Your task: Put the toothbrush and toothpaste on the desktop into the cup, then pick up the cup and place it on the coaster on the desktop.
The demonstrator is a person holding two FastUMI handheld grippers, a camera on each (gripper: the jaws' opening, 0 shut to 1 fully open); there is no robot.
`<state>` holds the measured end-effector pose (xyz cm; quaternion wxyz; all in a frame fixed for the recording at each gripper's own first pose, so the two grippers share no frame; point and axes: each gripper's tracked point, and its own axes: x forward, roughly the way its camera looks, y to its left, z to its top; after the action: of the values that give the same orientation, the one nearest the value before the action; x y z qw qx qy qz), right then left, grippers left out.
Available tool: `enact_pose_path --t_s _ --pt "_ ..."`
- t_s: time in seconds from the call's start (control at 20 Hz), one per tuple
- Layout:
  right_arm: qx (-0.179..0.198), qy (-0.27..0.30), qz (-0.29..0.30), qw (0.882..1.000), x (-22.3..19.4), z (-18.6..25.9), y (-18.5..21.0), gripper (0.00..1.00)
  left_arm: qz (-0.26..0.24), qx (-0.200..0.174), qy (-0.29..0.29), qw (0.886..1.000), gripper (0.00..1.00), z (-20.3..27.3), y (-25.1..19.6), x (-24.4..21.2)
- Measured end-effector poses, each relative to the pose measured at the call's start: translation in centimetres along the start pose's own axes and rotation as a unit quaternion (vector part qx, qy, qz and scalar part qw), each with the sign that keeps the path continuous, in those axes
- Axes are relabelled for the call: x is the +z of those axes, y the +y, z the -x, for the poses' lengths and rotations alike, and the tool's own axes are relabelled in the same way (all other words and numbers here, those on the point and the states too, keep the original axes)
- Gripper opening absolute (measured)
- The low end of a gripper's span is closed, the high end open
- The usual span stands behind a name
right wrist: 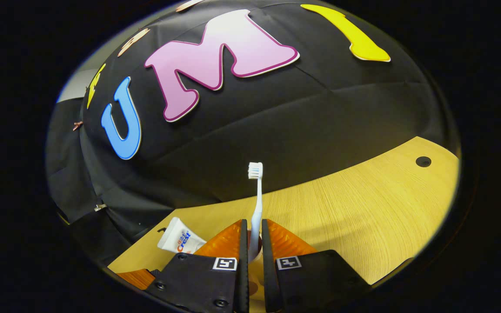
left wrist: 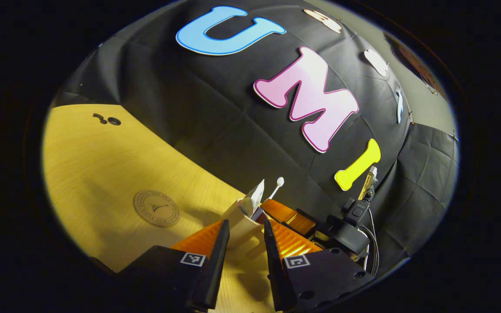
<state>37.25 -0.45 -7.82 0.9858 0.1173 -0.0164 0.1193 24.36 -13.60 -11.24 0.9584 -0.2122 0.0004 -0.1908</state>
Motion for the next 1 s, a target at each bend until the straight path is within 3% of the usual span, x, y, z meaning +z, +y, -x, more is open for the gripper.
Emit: enact_pose_path --t_s 0.05,0.15,0.2,0.25,0.4,0.45,0.55,0.6,0.7,0.75,0.8,0.85,0.9,0.95,1.0 --pt "0.008 0.001 0.005 1.000 0.1 0.5 0.4 0.18 0.000 0.004 0.004 1.000 0.51 0.5 0.3 -0.3" --pt "0.017 0.016 0.009 1.000 0.1 1.6 0.6 0.31 -0.004 0.013 0.011 1.000 0.51 1.5 0.9 -1.0" --pt "0.014 0.032 0.015 0.999 -0.1 2.2 0.3 0.29 -0.006 0.018 0.014 1.000 0.51 2.0 1.3 -1.2" --pt "0.009 0.050 0.023 0.998 -0.4 2.9 -0.3 0.40 -0.007 0.021 0.017 1.000 0.51 2.5 1.6 -1.4" --pt "0.000 0.114 0.047 0.992 -1.3 5.5 -2.0 0.44 -0.017 0.035 0.023 0.999 0.51 4.0 2.5 -1.9" --pt "0.002 0.135 0.056 0.989 -1.6 6.2 -2.2 0.37 -0.025 0.041 0.025 0.999 0.51 4.4 3.0 -2.1" --pt "0.009 0.179 0.070 0.981 -1.9 7.2 -2.3 0.39 -0.044 0.050 0.028 0.997 0.51 5.2 3.9 -2.2" --pt "0.014 0.204 0.082 0.976 -1.8 7.4 -2.2 0.51 -0.051 0.052 0.030 0.997 0.51 5.6 4.4 -2.4" --pt "0.027 0.254 0.120 0.959 -2.6 7.7 -1.9 0.52 -0.065 0.067 0.036 0.995 0.51 6.2 6.0 -2.8" --pt "0.035 0.280 0.139 0.949 -3.1 7.9 -1.6 0.41 -0.066 0.076 0.039 0.994 0.51 6.7 6.6 -2.9" --pt "0.044 0.304 0.153 0.939 -3.7 8.2 -1.1 0.52 -0.067 0.083 0.039 0.994 0.51 7.2 7.2 -3.0" --pt "0.052 0.320 0.159 0.932 -4.3 8.2 -0.5 0.52 -0.068 0.088 0.036 0.993 0.51 7.7 7.5 -3.0" --pt "0.052 0.338 0.165 0.925 -5.0 8.5 -0.3 0.43 -0.071 0.092 0.032 0.993 0.51 8.2 7.7 -2.8" --pt "0.048 0.356 0.178 0.916 -5.6 8.6 -0.3 0.53 -0.072 0.096 0.030 0.992 0.51 8.6 8.0 -2.9" --pt "0.040 0.373 0.196 0.906 -6.2 8.5 -0.5 0.55 -0.072 0.100 0.030 0.992 0.51 9.1 8.1 -2.9"
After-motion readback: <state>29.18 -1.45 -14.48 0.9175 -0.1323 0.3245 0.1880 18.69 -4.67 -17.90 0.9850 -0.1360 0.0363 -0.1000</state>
